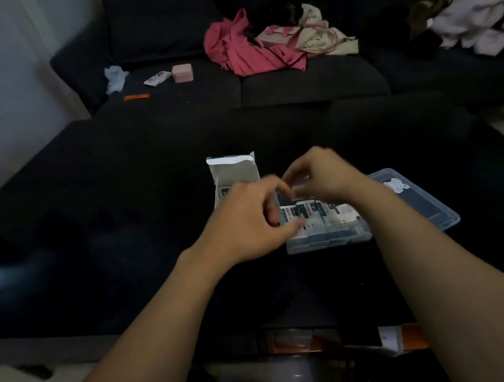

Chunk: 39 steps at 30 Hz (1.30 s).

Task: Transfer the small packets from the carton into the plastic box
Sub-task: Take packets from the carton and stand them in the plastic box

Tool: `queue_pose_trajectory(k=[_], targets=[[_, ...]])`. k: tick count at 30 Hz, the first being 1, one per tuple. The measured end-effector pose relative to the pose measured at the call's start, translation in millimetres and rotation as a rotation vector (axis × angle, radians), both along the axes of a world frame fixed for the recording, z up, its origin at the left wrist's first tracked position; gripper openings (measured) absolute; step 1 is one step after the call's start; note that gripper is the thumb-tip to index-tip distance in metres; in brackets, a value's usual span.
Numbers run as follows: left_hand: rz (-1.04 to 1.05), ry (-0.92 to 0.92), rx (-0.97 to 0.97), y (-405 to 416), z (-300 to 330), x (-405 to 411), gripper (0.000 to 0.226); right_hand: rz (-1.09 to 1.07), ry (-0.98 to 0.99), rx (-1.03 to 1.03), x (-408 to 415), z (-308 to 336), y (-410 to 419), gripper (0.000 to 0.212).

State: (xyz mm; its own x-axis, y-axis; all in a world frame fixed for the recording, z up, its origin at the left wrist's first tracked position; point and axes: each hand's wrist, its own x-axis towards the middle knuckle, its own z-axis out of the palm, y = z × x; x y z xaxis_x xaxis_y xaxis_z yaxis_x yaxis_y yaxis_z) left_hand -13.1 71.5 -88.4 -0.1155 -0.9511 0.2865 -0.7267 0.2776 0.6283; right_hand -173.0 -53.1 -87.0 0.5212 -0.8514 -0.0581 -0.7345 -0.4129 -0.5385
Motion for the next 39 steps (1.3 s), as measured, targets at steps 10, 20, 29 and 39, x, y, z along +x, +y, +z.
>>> queue_pose_trajectory(k=[10, 20, 29, 39], targets=[[0.547, 0.186, 0.358, -7.1, 0.5, 67.9, 0.042, 0.183, 0.009, -0.113, 67.8, 43.7, 55.9, 0.028], [0.455, 0.173, 0.442, -14.9, -20.0, 69.7, 0.018, 0.082, 0.203, -0.266, 89.1, 19.6, 50.9, 0.038], [0.442, 0.213, 0.430, -12.5, -16.7, 71.0, 0.017, 0.075, 0.195, -0.295, 94.8, 13.6, 46.9, 0.012], [0.399, 0.236, 0.437, -10.3, -14.7, 72.8, 0.016, 0.073, 0.223, -0.351, 93.6, 7.0, 45.3, 0.020]])
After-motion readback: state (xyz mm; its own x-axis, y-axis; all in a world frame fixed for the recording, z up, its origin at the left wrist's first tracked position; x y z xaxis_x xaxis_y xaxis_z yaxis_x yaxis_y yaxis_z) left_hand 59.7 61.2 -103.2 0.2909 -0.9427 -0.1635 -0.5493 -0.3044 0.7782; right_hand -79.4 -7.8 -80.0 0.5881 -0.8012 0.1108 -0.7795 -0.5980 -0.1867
